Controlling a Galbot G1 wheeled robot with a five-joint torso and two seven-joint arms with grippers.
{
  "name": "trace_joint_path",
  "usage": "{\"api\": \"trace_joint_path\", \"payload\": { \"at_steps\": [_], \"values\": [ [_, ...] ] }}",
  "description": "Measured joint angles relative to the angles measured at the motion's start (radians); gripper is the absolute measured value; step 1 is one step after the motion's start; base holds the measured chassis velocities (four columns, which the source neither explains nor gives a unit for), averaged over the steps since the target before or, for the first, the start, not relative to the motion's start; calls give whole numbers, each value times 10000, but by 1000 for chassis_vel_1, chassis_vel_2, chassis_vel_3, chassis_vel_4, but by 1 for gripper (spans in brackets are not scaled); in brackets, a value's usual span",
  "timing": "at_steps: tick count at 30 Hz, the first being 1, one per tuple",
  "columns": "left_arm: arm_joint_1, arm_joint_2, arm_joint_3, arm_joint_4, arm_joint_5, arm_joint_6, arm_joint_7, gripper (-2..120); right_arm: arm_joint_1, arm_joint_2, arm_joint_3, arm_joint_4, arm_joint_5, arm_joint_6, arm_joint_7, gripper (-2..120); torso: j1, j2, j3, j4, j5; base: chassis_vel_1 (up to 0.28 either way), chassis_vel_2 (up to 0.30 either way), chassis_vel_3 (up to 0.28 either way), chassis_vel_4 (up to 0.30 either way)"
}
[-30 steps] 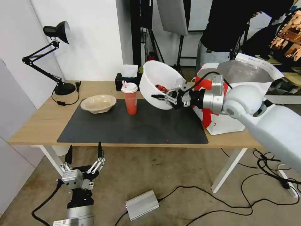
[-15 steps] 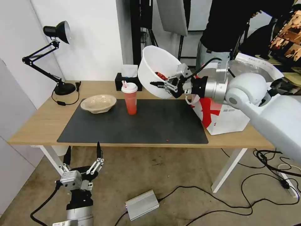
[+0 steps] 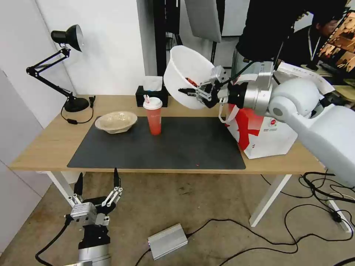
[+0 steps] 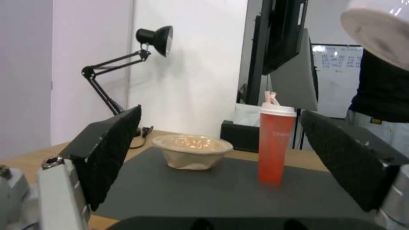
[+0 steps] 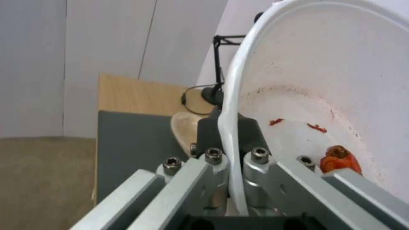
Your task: Pick up the trash from the table and place it into the takeout bag.
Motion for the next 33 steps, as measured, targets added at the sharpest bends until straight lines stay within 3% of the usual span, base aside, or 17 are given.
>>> {"api": "trace_joint_path", "payload": {
  "at_steps": [26, 33],
  "values": [
    [41, 77, 103, 20, 58, -147, -1, 100, 761, -325, 189, -1215, 340, 1, 32, 0, 0, 0, 1, -1, 0, 0, 0, 0, 0],
    [49, 189, 97, -21, 26, -147, -6, 100, 541, -628, 646, -1382, 320, -19, 85, 0, 0, 0, 0, -1, 0, 0, 0, 0, 0]
  ]
}}
